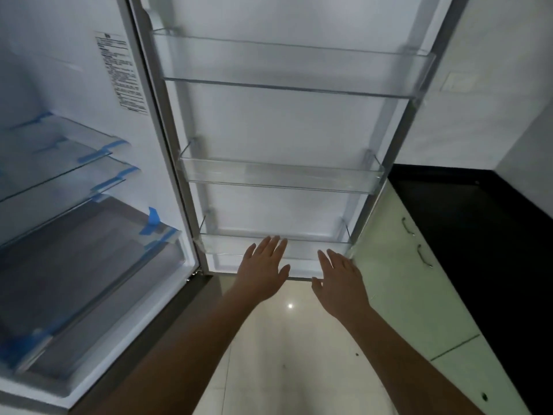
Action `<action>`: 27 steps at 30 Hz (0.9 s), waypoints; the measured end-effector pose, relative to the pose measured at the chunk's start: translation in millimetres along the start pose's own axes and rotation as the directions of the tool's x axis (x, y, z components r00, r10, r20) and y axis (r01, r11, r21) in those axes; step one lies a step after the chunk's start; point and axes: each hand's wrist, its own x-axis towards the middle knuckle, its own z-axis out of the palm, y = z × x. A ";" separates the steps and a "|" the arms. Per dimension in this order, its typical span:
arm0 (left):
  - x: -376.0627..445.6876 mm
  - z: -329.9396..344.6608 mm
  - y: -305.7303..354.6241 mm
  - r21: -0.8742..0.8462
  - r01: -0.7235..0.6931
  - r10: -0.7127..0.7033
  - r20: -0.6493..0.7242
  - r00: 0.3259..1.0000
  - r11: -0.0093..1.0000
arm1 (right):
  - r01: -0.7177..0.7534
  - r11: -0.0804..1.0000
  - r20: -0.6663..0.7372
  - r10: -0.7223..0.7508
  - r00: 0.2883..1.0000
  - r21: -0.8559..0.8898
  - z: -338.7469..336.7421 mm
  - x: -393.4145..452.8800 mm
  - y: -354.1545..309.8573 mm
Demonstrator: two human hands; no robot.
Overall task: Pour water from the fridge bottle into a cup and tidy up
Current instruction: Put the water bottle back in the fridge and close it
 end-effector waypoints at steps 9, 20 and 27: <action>42.3 42.8 39.3 0.114 0.003 -0.007 0.038 0.999 0.993 | 0.036 0.999 0.055 -0.037 0.998 0.015 22.5 19.8 59.1; 61.9 58.5 48.8 0.110 0.112 -0.110 -0.016 0.994 0.988 | 0.147 0.989 0.054 -0.147 0.988 0.007 37.7 65.2 94.0; 36.3 69.2 59.4 0.088 0.179 -0.178 -0.013 0.984 0.980 | 0.239 0.971 -0.083 -0.240 0.967 -0.023 53.3 46.9 98.9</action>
